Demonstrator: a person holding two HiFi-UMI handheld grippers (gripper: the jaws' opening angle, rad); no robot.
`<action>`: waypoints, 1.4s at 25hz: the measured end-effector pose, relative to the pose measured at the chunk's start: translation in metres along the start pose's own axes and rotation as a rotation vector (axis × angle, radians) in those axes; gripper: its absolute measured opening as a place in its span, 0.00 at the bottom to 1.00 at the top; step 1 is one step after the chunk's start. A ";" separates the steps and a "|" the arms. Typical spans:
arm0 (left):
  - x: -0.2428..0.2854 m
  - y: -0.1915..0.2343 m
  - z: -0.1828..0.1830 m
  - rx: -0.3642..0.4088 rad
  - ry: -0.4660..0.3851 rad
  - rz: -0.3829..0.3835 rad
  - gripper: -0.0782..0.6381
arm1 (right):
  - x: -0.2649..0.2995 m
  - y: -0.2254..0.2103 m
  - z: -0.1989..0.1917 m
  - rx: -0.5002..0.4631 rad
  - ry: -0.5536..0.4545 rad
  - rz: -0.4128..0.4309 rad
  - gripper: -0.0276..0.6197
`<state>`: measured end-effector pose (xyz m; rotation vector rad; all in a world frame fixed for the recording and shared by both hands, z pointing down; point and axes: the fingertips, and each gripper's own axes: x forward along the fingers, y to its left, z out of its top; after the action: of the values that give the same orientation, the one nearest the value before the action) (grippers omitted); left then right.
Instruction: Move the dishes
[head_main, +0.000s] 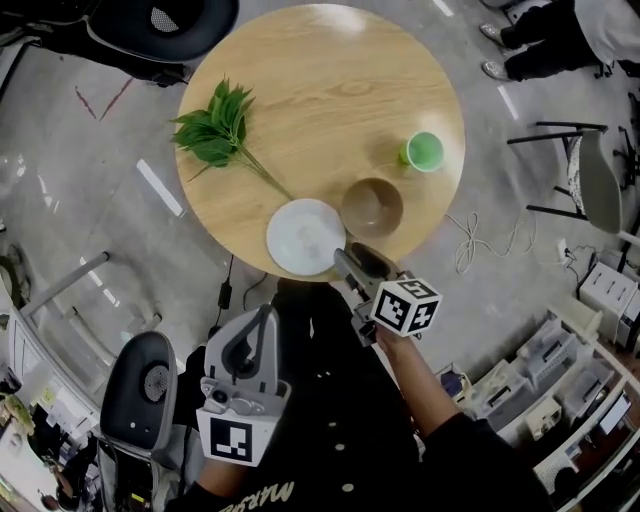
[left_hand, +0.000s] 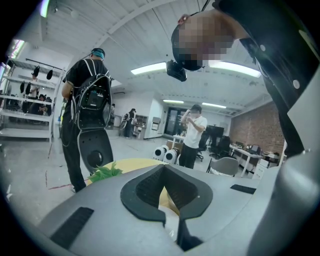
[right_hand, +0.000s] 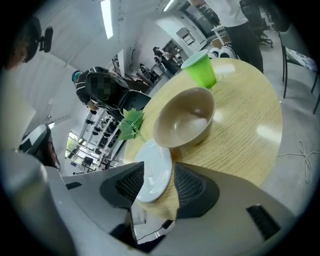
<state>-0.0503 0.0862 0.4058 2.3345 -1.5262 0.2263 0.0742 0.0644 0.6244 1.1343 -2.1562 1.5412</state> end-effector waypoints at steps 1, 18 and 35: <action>-0.001 0.001 0.004 0.005 -0.005 0.005 0.13 | -0.009 0.002 0.001 -0.015 -0.012 0.001 0.33; -0.058 0.026 0.181 0.224 -0.281 0.125 0.13 | -0.291 0.173 0.221 -0.776 -0.702 -0.147 0.03; -0.098 0.014 0.249 0.291 -0.415 0.177 0.13 | -0.439 0.177 0.226 -0.798 -1.047 -0.301 0.03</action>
<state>-0.1160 0.0741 0.1463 2.5889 -2.0188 0.0025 0.2883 0.0817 0.1463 1.9904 -2.5260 -0.2170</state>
